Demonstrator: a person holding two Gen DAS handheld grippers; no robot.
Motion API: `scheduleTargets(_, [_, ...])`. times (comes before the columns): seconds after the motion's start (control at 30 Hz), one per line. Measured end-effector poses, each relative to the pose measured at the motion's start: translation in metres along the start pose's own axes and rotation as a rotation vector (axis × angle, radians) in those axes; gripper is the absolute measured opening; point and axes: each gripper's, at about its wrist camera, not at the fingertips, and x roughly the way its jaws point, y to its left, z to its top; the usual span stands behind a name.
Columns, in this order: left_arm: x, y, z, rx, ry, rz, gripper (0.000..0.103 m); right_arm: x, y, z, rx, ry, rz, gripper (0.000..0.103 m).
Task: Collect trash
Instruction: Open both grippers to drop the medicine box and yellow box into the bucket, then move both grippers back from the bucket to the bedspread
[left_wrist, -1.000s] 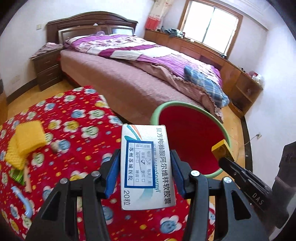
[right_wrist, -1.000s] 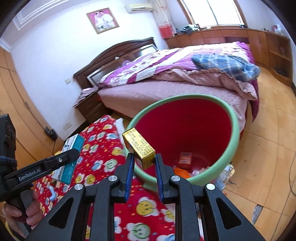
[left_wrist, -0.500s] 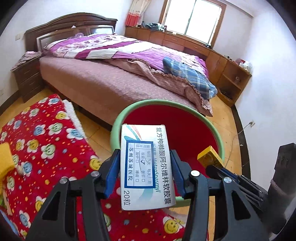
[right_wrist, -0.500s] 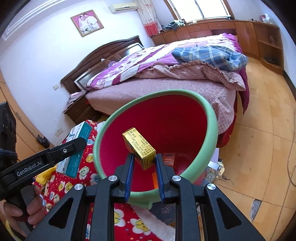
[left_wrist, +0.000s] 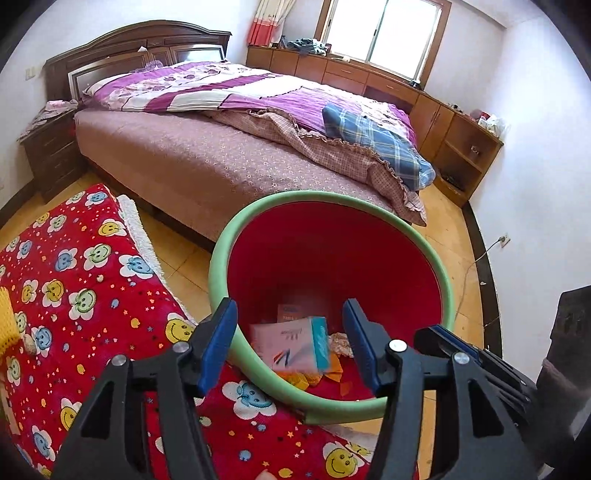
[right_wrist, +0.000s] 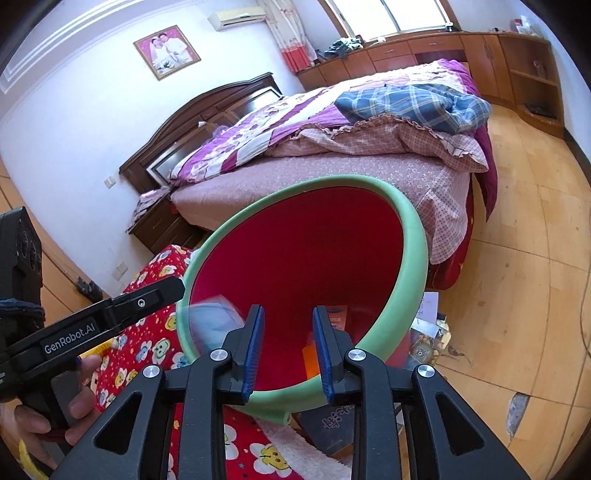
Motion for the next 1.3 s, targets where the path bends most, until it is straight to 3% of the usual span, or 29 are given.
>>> scheduleTargets(0.2, [-0.007,0.003,-0.005,-0.01,0.002,0.0,0.059,-0.003,0.004,-0.002,-0.006,0.0,0.006,0.031])
scheduleTargets(0.33, [-0.015,0.008,-0.008,-0.019,-0.003,0.006,0.059,-0.007,0.007,-0.005,-0.006,-0.001,0.006,0.044])
scheduleTargets(0.83, [-0.06,0.048,-0.024,-0.073,-0.04,0.074,0.059,-0.016,0.033,-0.01,-0.039,0.004,0.026,0.046])
scheduleTargets(1.3, [-0.113,0.117,-0.063,-0.193,-0.071,0.197,0.059,-0.021,0.068,-0.028,-0.102,0.032,0.057,0.047])
